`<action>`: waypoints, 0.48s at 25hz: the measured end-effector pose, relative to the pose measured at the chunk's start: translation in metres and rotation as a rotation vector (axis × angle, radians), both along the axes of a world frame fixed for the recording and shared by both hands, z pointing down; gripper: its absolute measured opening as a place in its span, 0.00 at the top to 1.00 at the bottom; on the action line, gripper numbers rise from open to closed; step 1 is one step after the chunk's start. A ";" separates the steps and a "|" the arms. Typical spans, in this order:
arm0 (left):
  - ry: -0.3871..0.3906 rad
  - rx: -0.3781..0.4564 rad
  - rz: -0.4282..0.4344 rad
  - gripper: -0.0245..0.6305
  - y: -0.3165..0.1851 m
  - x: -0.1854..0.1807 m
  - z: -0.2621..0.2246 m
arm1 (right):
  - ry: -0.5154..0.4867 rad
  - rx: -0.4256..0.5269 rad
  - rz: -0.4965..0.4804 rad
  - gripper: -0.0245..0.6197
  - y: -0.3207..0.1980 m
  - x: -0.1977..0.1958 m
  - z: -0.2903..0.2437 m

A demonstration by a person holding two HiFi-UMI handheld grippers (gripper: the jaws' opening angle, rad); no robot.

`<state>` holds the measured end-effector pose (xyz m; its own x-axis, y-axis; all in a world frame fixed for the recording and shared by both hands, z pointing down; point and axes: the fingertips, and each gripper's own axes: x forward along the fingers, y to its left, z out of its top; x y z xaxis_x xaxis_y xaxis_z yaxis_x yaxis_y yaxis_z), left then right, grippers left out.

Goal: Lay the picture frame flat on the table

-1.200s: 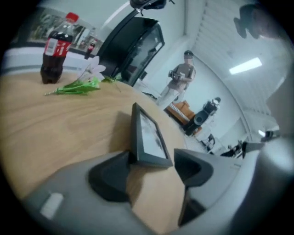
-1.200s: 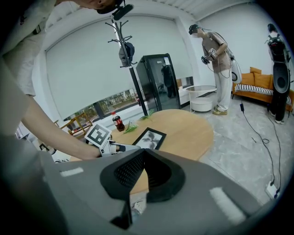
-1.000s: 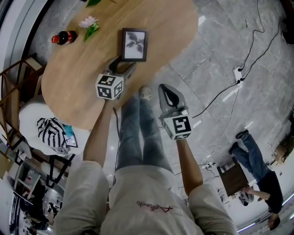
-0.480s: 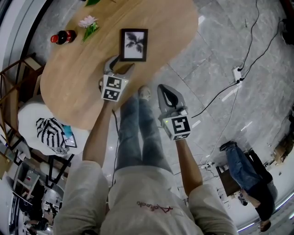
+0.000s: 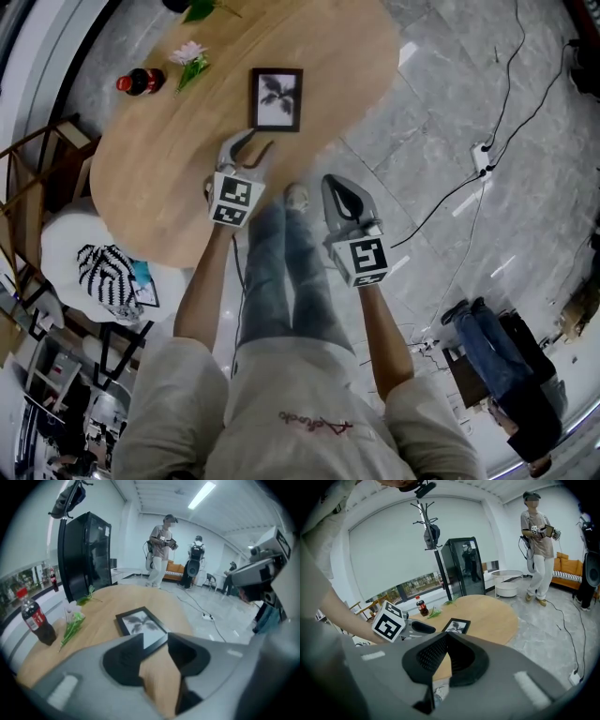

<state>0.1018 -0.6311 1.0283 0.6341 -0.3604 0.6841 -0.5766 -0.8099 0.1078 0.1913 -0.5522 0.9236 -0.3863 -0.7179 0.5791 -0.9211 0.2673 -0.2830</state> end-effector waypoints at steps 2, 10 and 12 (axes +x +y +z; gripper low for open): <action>-0.002 0.028 0.012 0.75 0.004 0.000 -0.015 | 0.004 0.015 0.001 0.96 -0.001 0.000 -0.009; 0.030 0.091 0.037 0.96 0.029 0.001 -0.082 | 0.023 0.044 -0.015 0.96 0.007 -0.002 -0.055; 0.043 0.099 0.041 0.96 0.035 0.001 -0.102 | 0.025 0.049 -0.023 0.96 0.011 -0.005 -0.068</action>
<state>0.1033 -0.5965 0.9262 0.6780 -0.3976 0.6182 -0.5390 -0.8408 0.0504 0.1864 -0.5414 0.8561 -0.3889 -0.7366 0.5534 -0.9211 0.3012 -0.2465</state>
